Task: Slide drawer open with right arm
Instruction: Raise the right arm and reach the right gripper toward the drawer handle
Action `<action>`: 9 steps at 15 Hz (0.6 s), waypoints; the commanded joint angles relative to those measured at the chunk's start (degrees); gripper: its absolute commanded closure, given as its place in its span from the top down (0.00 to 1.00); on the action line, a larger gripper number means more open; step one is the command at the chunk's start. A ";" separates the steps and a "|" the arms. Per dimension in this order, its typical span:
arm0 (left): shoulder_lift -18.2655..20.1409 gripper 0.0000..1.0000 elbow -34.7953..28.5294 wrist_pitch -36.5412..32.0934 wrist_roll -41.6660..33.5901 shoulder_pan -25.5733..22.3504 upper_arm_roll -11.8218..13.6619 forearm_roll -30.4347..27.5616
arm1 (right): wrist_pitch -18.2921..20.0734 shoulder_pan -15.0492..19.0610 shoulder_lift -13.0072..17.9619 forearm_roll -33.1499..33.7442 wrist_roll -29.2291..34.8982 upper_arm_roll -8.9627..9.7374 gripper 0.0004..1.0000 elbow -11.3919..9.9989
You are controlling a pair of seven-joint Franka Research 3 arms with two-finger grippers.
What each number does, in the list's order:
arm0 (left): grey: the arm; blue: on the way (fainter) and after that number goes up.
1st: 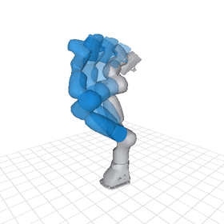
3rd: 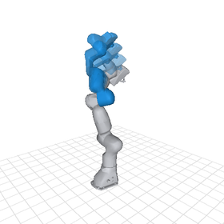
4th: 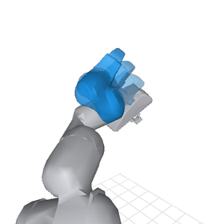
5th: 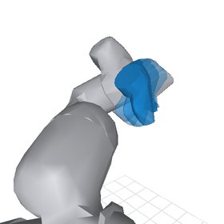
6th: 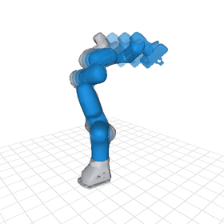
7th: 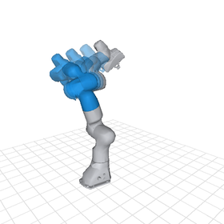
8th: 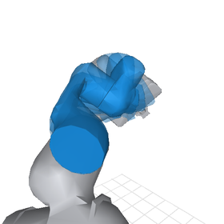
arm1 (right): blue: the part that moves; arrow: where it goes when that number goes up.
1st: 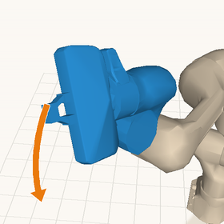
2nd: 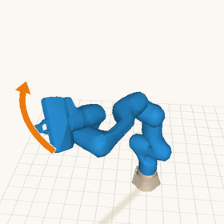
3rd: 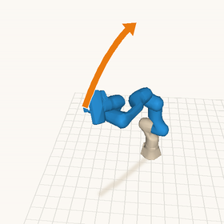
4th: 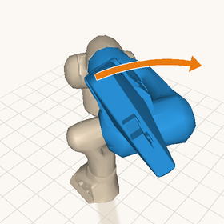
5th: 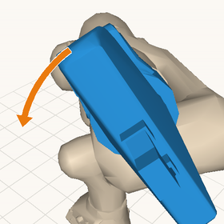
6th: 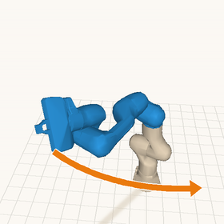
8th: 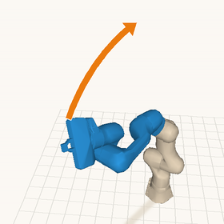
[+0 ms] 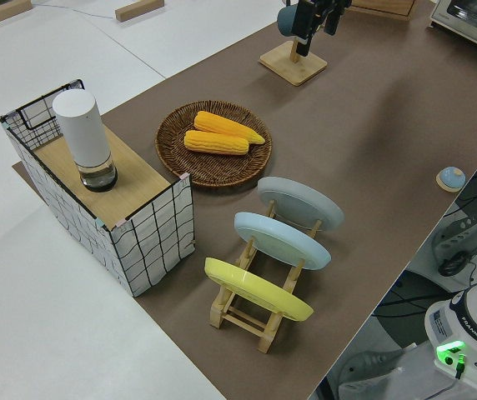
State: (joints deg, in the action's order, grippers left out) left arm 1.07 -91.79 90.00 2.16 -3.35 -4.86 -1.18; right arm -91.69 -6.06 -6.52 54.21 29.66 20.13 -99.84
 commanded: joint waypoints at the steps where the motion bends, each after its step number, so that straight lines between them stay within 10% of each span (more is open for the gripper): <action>1: 0.42 1.00 0.04 -0.27 -0.40 0.27 0.20 0.74 | 1.77 -1.67 -2.09 5.02 5.49 0.70 0.98 -1.06; 9: 0.42 1.00 0.04 -0.27 -0.40 0.27 0.20 0.74 | 7.22 -5.45 -6.66 15.74 9.63 0.70 0.98 -1.06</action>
State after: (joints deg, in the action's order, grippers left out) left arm 1.07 -91.79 90.00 2.16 -3.35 -4.86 -1.18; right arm -86.63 -11.04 -12.23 65.66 37.84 20.55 -100.65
